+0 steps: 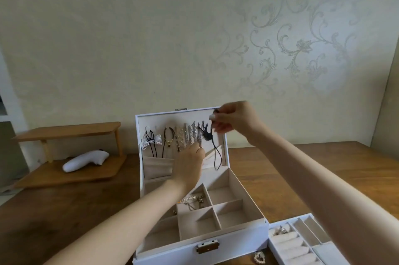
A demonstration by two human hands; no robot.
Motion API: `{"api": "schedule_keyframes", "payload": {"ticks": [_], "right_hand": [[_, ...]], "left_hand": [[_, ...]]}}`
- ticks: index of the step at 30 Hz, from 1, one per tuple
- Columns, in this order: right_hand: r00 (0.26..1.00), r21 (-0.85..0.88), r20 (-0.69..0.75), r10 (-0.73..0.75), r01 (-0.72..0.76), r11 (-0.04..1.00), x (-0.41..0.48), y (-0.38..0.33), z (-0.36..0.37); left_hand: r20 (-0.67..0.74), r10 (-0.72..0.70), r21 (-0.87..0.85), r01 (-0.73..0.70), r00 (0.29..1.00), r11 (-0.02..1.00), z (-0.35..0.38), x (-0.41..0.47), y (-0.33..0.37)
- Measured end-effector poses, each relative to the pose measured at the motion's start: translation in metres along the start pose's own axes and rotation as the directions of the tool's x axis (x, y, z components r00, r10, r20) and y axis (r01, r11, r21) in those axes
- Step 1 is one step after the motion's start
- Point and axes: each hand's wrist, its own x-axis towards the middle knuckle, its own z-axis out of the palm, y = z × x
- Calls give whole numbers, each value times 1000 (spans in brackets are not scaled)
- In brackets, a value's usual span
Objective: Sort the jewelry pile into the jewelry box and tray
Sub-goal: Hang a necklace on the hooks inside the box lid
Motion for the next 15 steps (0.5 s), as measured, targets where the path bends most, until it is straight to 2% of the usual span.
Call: {"api": "schedule_keyframes", "payload": {"ticks": [3, 5, 9, 12, 15], "right_hand": [[1000, 113, -4, -5, 6, 994, 20, -7, 5], [1000, 116, -12, 1, 0, 993, 31, -2, 11], [999, 51, -29, 42, -40, 998, 42, 17, 22], [998, 56, -35, 49, -47, 997, 40, 27, 24], [999, -124, 31, -9, 13, 992, 27, 32, 20]], "left_hand": [[-26, 35, -61, -36, 999, 998, -2, -5, -1], [-28, 49, -73, -51, 998, 996, -6, -7, -1], [-100, 65, -36, -69, 993, 997, 1, -10, -7], [-29, 27, -44, -28, 999, 999, -6, -9, -4], [-49, 14, -115, -20, 999, 993, -2, -7, -7]]}}
